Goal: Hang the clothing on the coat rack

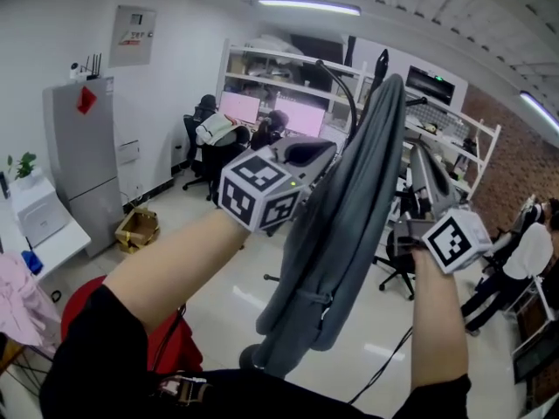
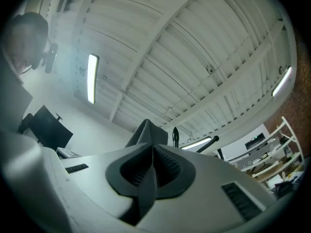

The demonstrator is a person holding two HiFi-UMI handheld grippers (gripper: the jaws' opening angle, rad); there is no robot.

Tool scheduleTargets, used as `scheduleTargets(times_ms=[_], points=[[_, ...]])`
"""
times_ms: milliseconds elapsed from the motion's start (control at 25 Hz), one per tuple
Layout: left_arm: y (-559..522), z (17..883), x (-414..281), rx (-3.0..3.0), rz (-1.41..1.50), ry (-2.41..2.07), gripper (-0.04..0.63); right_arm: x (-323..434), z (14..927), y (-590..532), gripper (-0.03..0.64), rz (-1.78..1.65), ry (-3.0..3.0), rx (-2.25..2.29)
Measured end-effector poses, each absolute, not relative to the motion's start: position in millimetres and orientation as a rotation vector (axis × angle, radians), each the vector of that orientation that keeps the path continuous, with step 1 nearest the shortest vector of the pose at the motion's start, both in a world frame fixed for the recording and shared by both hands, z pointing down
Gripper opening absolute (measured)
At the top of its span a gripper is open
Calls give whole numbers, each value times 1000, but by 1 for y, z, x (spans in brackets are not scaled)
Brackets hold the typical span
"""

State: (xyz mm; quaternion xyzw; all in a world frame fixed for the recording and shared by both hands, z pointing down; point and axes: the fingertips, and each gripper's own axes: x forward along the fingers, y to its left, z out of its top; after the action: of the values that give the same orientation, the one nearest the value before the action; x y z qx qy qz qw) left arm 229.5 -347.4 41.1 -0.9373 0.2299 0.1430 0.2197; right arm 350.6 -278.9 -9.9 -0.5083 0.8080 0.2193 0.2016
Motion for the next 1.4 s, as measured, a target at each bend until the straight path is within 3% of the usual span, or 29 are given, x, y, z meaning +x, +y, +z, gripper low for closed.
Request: scheduleTargets(times_ms=[520,760,1080,1400], points=[[-290,171,142,-2695,348,776,0,333,175,-241,15,540,2605,-1392],[-284,242,110,-2762,249,852,0,315,254,-249,15,324,2703,-1408],[-280,372,16,-2884,77,1090,0,222,367,-265,15,57,2824,-1280],[-268,514,-136,-2869,-55,1550,0,98,499,-295,15,-119,3030,-1107]])
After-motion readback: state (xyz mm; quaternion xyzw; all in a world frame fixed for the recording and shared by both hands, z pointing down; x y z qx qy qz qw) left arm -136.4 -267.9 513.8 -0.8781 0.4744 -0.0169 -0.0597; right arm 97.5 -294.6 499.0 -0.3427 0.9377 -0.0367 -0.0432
